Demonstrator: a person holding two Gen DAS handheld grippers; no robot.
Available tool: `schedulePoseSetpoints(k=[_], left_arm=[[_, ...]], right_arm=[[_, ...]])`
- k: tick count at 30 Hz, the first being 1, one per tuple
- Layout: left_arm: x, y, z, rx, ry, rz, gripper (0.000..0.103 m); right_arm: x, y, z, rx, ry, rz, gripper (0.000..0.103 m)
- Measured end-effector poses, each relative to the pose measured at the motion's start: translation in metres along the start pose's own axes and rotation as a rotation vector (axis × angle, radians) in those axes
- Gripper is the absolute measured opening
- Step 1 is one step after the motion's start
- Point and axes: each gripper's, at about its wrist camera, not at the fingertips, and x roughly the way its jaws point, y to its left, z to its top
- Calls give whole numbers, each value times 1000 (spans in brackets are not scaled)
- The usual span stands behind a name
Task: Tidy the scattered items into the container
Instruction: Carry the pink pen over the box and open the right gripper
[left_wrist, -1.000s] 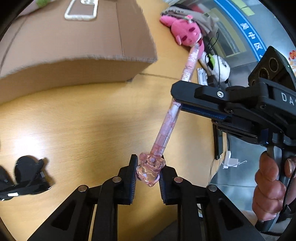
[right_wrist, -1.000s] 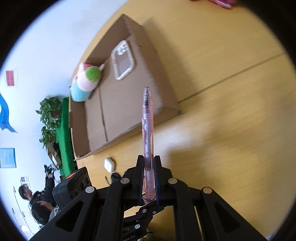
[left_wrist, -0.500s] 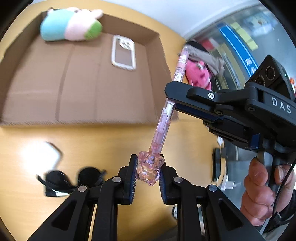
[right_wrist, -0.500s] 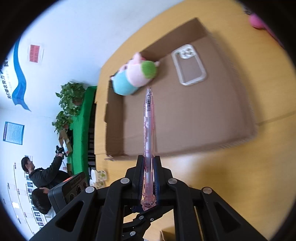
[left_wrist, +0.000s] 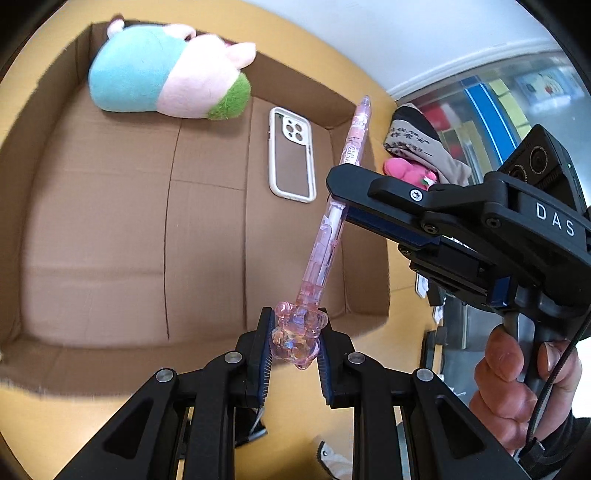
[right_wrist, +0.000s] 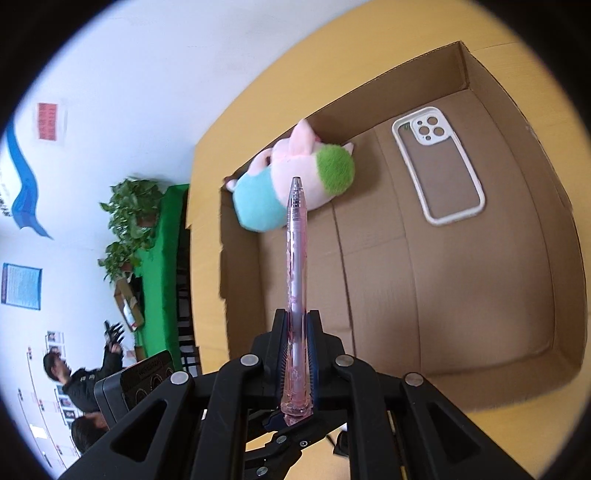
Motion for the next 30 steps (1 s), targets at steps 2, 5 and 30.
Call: schedulePoseSetpoints(k=[2, 5, 30], left_arm=[[12, 4, 13, -24, 27, 1, 21], [33, 16, 36, -66, 73, 4, 21], [119, 47, 93, -235, 202, 44, 23]], right_arm=[[13, -6, 15, 2, 18, -29, 9], [34, -15, 38, -5, 53, -77, 9], [121, -57, 122, -282, 100, -380, 11]])
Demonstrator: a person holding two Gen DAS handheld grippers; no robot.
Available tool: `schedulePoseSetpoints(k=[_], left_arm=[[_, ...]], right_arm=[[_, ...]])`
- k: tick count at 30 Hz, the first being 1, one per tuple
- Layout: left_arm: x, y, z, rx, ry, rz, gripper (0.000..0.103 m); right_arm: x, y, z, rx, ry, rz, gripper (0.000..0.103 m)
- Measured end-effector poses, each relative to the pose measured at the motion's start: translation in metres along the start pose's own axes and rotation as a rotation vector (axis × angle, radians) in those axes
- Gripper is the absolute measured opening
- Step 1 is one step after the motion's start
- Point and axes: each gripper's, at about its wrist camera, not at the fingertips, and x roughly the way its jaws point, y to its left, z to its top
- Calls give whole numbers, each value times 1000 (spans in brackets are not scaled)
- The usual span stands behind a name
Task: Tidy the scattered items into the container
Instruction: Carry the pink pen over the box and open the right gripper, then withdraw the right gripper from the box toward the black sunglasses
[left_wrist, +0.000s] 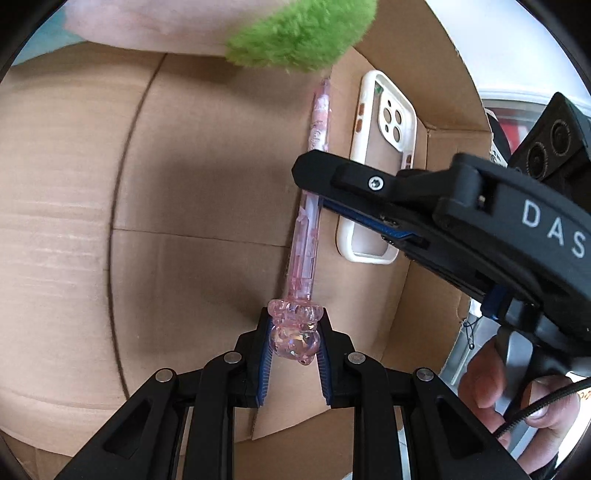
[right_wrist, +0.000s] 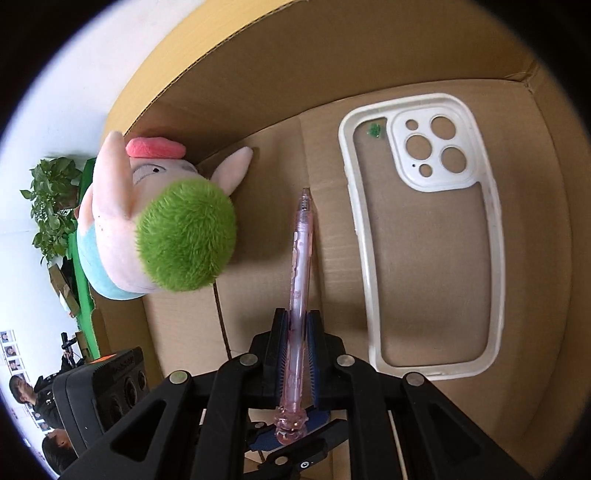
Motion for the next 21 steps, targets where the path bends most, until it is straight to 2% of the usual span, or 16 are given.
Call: schedulePoseSetpoints(k=[1, 2, 3, 6, 7, 9, 12, 14, 17, 21], left_arm=[[-2, 0, -1, -2, -4, 6, 26], [-4, 0, -2, -5, -5, 6, 37], [-6, 0, -4, -7, -8, 4, 52], [-16, -5, -11, 22, -27, 42, 66], [-19, -7, -14, 30, -25, 51, 68], [-28, -10, -23, 47, -29, 58, 68], [-49, -15, -44, 83, -82, 86, 72], [-70, -17, -64, 115, -149, 131, 75], [-105, -17, -98, 179, -278, 251, 75], [-155, -20, -130, 224, -460, 378, 87]], right_arm=[[0, 1, 0, -9, -1, -7, 12], [0, 2, 0, -26, -6, -30, 12], [-1, 2, 1, -49, -23, -53, 18], [-13, 3, -3, -86, -90, -61, 37], [-18, 4, -5, -107, -114, -72, 43], [-31, 8, -13, -144, -149, -75, 45], [-55, 17, -37, -222, -207, -97, 52], [-71, 24, -56, -286, -259, -145, 56], [-97, 31, -95, -360, -339, -217, 63], [-122, 34, -136, -471, -452, -307, 65]])
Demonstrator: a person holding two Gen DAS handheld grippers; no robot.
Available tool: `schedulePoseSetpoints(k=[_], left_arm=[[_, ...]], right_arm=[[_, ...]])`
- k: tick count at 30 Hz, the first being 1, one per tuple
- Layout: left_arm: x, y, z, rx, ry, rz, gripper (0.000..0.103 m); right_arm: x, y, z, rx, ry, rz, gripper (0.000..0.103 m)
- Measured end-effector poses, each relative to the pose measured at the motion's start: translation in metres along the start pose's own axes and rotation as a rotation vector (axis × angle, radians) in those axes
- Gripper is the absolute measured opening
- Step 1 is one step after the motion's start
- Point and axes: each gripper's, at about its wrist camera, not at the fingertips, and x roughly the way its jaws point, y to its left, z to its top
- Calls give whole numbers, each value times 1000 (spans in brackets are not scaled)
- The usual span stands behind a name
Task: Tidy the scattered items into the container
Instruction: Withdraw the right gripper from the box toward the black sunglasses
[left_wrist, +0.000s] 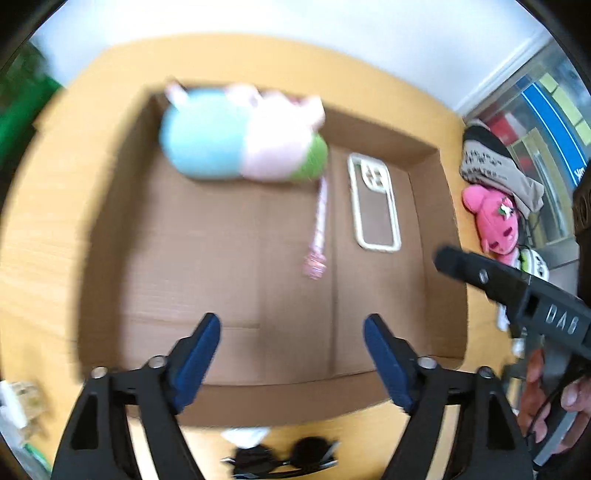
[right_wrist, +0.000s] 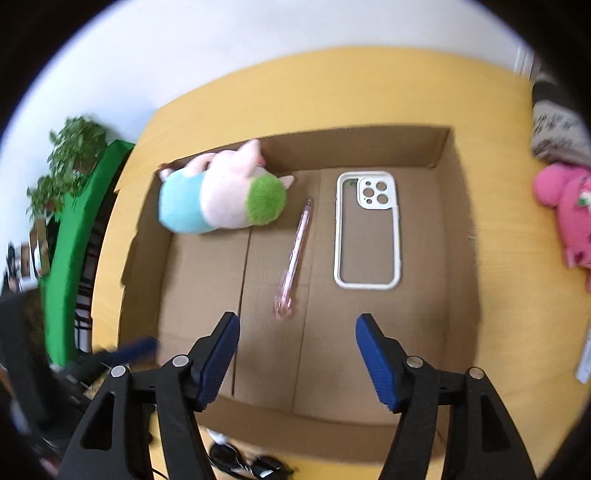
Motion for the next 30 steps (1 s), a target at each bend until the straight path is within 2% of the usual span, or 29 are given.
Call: schedulePoseSetpoints(k=[3, 10, 22, 30], left_arm=[[-33, 6, -5, -1, -95, 78, 89], [-74, 7, -29, 3, -178, 152, 90], [-109, -19, -51, 44, -244, 151, 90], [-121, -28, -63, 43, -266, 135, 90]], right_arm=[[-21, 22, -17, -79, -67, -38, 65], [-60, 28, -53, -182, -172, -57, 65], [-95, 28, -89, -283, -313, -102, 65], [-103, 20, -105, -314, -363, -128, 65]])
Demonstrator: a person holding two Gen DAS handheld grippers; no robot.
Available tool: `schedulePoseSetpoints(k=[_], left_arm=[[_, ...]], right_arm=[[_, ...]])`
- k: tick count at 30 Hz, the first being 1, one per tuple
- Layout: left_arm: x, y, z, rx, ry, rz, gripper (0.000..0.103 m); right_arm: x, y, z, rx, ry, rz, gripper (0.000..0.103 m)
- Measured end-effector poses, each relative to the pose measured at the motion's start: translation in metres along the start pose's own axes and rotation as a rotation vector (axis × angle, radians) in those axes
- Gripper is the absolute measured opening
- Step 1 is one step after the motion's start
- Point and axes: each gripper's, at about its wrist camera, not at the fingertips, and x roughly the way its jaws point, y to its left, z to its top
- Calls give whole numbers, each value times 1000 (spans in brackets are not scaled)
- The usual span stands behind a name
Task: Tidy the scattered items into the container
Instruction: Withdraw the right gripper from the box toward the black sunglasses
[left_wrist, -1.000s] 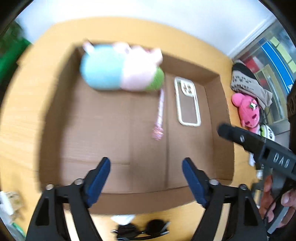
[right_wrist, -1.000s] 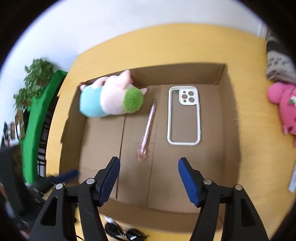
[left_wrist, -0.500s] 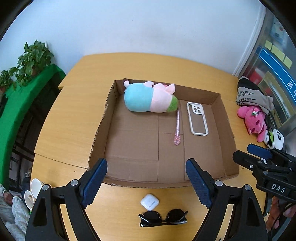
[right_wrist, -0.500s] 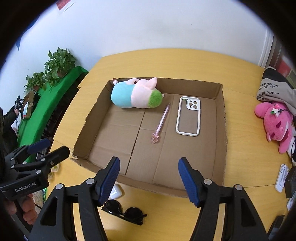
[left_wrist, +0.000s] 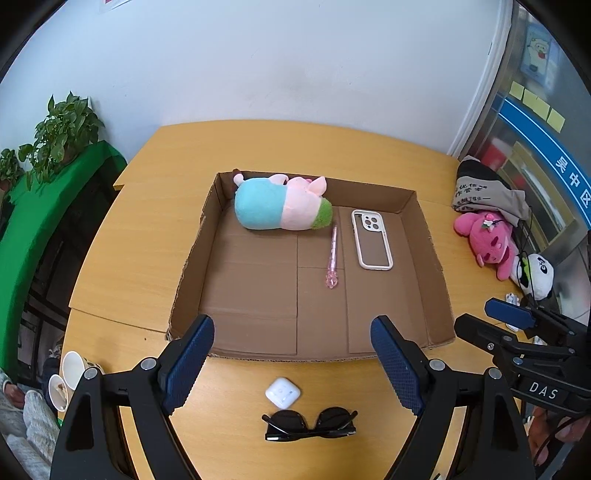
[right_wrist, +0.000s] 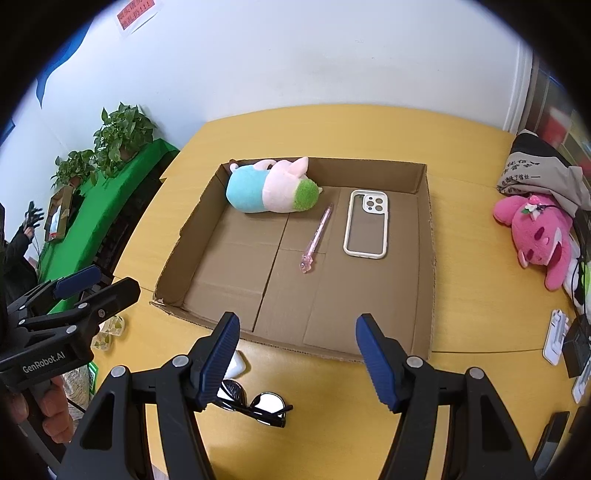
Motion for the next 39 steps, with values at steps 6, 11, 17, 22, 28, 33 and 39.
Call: schedulePoseSetpoints(k=[6, 11, 17, 22, 28, 33, 39], left_arm=[[-7, -1, -6, -6, -3, 1, 90], [-8, -1, -9, -3, -2, 3, 90], [-8, 0, -15, -4, 7, 0, 90], [0, 8, -20, -10, 38, -14, 90], [25, 25, -44, -18, 106, -50, 90], [57, 48, -76, -65, 194, -145, 90], [104, 63, -118, -115, 362, -199, 90]], right_arm=[[-4, 1, -5, -44, -50, -27, 65], [-5, 4, -7, -75, -80, -28, 65], [-2, 6, -9, -104, -104, -51, 65], [8, 5, -15, -120, -97, -64, 65], [46, -12, -40, -146, -52, -57, 65], [106, -27, -80, -213, 61, -12, 65], [160, -14, -107, -383, 161, -33, 65]])
